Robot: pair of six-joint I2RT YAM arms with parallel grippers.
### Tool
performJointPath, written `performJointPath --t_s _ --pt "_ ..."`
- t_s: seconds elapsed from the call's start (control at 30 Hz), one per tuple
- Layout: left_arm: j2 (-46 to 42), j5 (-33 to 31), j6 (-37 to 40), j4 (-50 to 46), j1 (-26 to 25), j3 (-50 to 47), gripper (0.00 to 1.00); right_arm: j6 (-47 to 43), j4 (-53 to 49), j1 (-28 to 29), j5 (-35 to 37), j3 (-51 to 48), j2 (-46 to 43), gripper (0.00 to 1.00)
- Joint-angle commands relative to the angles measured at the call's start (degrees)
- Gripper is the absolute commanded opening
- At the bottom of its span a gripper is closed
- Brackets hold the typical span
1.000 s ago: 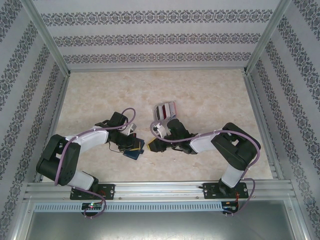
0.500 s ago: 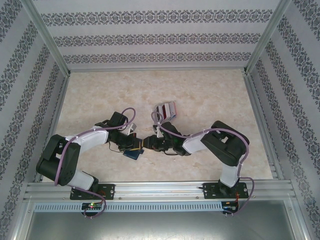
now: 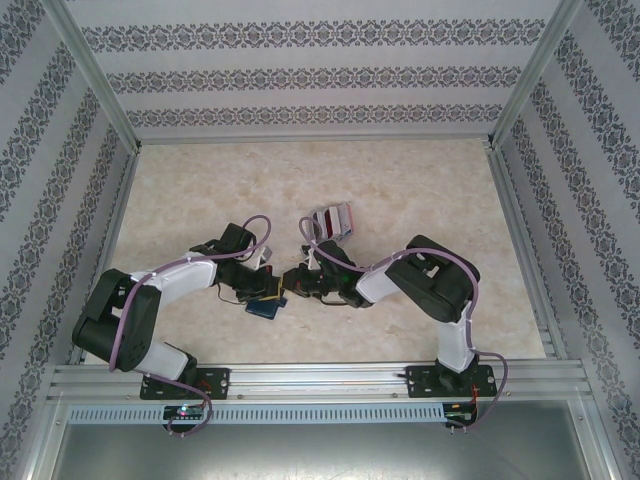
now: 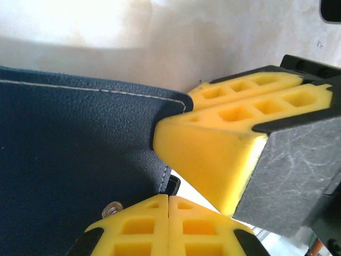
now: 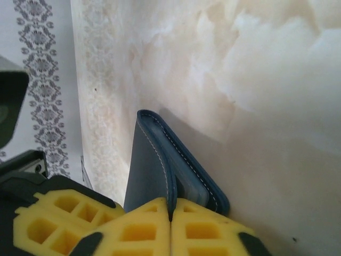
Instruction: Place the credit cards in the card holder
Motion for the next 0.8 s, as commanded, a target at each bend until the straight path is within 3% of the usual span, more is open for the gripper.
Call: performJointPath --t_s 0.0,0.47,0.77 --pt "-1.8 -1.7 -1.4 -1.0 -0.1 0.8 0.00 -0.6 0.9 -0.6 -0.5 0.8 1.0 0.01" --pt "-1.2 -6.6 -0.2 -2.2 1.9 1.7 0.00 -6.3 -6.3 -3.0 -6.2 1.5 0.4 0.00" --pt "1.8 -3.3 -1.4 2.4 2.0 0.9 0.00 -7.8 -10.5 -2.8 -6.2 3.1 0.6 0.00"
